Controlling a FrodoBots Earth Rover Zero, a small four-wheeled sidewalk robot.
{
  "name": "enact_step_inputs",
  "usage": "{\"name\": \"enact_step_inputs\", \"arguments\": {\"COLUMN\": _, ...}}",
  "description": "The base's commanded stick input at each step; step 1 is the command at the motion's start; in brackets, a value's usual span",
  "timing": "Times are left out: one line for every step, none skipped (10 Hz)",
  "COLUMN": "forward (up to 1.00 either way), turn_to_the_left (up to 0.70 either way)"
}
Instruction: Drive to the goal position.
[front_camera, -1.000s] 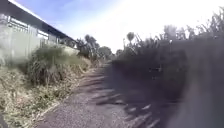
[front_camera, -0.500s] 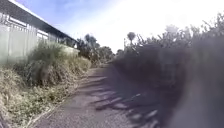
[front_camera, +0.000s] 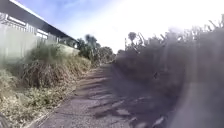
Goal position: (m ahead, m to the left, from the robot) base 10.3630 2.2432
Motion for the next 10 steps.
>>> {"name": "enact_step_inputs", "arguments": {"forward": 0.36, "turn_to_the_left": 0.00}}
{"name": "enact_step_inputs", "arguments": {"forward": 0.36, "turn_to_the_left": 0.00}}
{"name": "enact_step_inputs", "arguments": {"forward": 0.36, "turn_to_the_left": 0.00}}
{"name": "enact_step_inputs", "arguments": {"forward": 0.36, "turn_to_the_left": 0.00}}
{"name": "enact_step_inputs", "arguments": {"forward": 0.36, "turn_to_the_left": 0.00}}
{"name": "enact_step_inputs", "arguments": {"forward": 0.36, "turn_to_the_left": 0.00}}
{"name": "enact_step_inputs", "arguments": {"forward": 0.36, "turn_to_the_left": 0.00}}
{"name": "enact_step_inputs", "arguments": {"forward": 0.36, "turn_to_the_left": 0.00}}
{"name": "enact_step_inputs", "arguments": {"forward": 0.36, "turn_to_the_left": 0.00}}
{"name": "enact_step_inputs", "arguments": {"forward": 0.36, "turn_to_the_left": 0.00}}
